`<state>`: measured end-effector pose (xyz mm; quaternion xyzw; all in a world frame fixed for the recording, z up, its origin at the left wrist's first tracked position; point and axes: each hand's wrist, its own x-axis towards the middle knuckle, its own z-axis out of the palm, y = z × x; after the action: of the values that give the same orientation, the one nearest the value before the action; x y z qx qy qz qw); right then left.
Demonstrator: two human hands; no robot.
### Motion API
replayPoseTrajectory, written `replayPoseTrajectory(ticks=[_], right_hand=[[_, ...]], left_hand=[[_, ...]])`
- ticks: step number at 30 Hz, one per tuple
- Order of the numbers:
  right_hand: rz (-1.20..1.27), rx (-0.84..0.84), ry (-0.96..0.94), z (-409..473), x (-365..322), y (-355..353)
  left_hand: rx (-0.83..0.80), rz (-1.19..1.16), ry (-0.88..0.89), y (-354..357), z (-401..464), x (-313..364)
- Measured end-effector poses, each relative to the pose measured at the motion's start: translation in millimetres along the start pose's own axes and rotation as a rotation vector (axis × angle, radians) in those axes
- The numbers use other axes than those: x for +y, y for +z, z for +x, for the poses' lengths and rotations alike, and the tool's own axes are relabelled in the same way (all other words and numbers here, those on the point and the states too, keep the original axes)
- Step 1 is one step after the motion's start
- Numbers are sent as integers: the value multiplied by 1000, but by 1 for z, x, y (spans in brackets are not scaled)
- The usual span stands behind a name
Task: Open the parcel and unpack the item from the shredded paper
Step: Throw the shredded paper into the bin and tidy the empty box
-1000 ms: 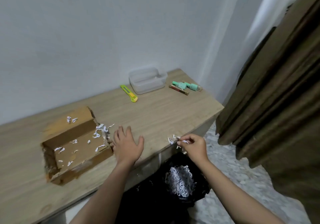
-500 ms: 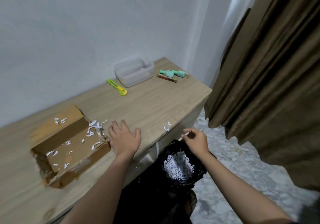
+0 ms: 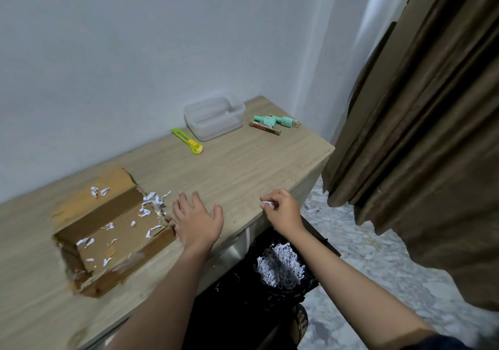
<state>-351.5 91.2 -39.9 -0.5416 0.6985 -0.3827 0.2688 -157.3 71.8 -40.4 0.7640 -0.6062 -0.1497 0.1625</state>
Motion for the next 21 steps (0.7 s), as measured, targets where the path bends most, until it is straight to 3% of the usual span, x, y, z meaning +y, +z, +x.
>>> replayPoseTrajectory(ticks=[10,15,21], right_hand=[[-45,47,161,-23,36,-26],[-155,-56,290,-32,55,-36],[-138,-73,259,-34,51,-44]], left_hand=[[1,-8,4,-1,0,1],[-6,-29,6,-2,-2,0],[5,-39,8,-3,-2,0]])
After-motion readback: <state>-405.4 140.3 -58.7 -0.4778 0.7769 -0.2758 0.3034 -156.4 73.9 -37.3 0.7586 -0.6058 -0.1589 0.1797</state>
